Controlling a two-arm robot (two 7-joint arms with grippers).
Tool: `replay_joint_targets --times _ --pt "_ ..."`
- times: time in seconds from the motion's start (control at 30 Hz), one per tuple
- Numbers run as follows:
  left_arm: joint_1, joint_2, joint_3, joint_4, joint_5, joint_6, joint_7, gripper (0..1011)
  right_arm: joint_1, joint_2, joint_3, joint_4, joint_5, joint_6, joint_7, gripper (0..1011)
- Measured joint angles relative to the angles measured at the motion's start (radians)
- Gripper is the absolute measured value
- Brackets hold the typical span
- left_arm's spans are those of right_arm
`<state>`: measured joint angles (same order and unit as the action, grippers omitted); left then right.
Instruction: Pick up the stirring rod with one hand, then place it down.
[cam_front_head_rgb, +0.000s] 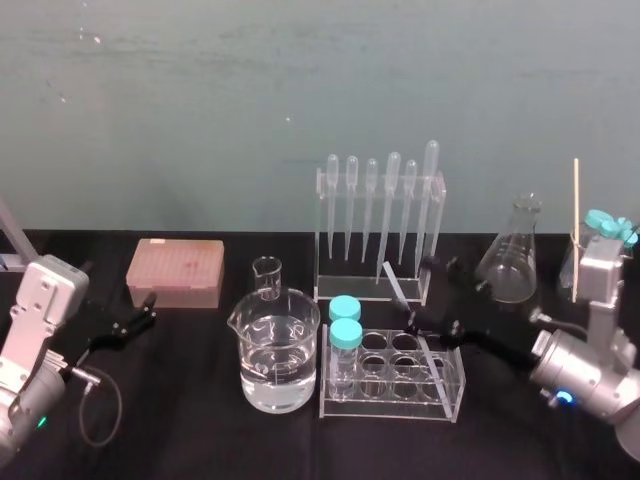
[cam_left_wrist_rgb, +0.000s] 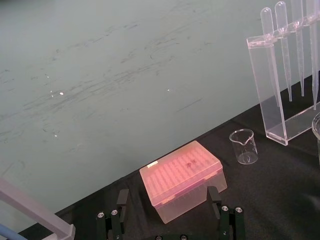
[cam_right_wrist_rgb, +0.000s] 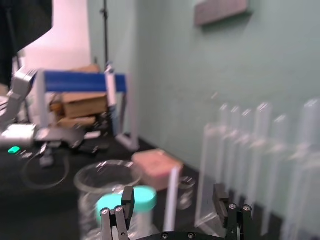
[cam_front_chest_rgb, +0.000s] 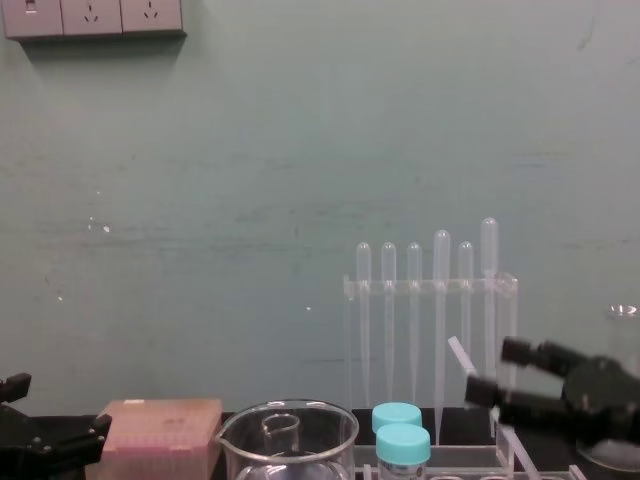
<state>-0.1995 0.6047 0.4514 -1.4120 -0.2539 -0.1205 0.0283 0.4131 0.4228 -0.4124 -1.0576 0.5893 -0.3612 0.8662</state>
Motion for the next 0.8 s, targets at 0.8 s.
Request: replay_joint_targets --times 0.8 --pt "0.0 0.0 0.0 0.0 0.0 0.0 0.0 1000 -0.168 0.054 0.181 -0.166 -0.046 0.206 -0.382 1003"
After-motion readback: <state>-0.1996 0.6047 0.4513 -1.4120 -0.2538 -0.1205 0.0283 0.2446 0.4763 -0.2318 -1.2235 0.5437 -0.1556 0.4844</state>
